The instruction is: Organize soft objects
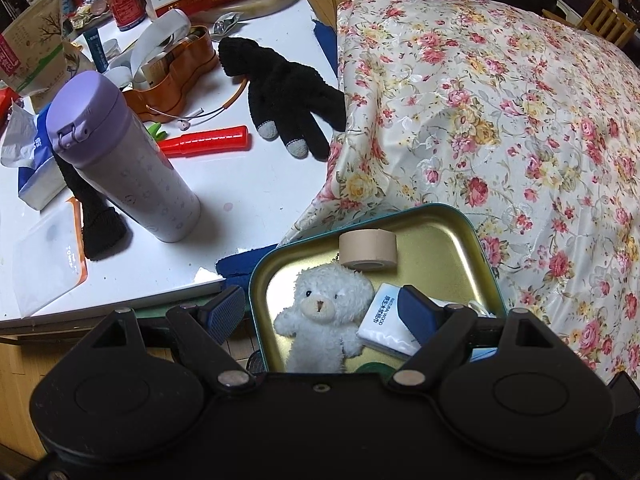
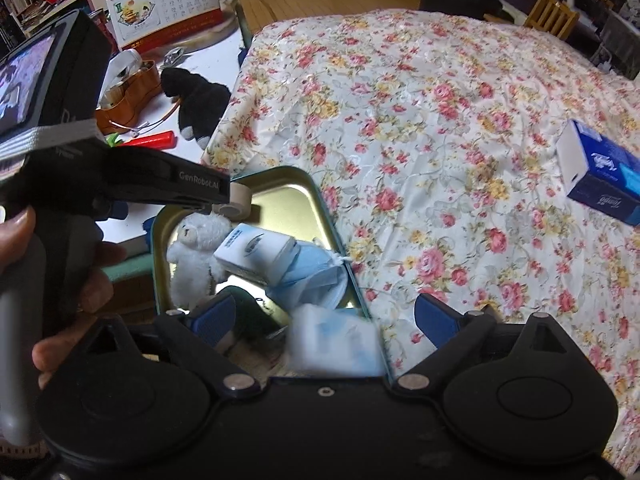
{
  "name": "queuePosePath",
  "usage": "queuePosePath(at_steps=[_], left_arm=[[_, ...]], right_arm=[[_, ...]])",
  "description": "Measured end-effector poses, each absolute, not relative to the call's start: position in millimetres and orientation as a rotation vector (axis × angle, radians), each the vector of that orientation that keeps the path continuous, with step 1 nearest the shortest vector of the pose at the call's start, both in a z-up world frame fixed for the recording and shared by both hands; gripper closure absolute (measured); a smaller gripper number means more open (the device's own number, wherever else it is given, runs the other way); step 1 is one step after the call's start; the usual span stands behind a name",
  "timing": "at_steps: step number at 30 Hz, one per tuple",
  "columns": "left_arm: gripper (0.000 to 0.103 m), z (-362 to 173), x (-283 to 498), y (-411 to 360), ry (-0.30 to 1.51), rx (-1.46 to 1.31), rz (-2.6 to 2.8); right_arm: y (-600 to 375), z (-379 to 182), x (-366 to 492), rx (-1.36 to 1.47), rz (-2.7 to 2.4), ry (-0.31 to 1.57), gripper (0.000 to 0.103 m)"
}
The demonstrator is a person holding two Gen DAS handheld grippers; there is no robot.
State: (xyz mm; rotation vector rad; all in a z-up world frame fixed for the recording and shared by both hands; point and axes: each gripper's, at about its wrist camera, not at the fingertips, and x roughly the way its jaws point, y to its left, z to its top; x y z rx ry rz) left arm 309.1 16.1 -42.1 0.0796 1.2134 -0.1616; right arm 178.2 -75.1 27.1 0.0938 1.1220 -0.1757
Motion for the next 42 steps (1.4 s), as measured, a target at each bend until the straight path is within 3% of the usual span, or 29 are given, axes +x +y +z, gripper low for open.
queuePosePath(at_steps=[20,42], left_arm=[[0.022,-46,285,6,1.174,0.172,-0.168],[0.018,-26,169,10,1.131,0.205,-0.127]], right_arm=[[-79,9,141,0.086,-0.269,1.183,0.008],[-114,9,68,0.184,-0.340,1.166,0.008]])
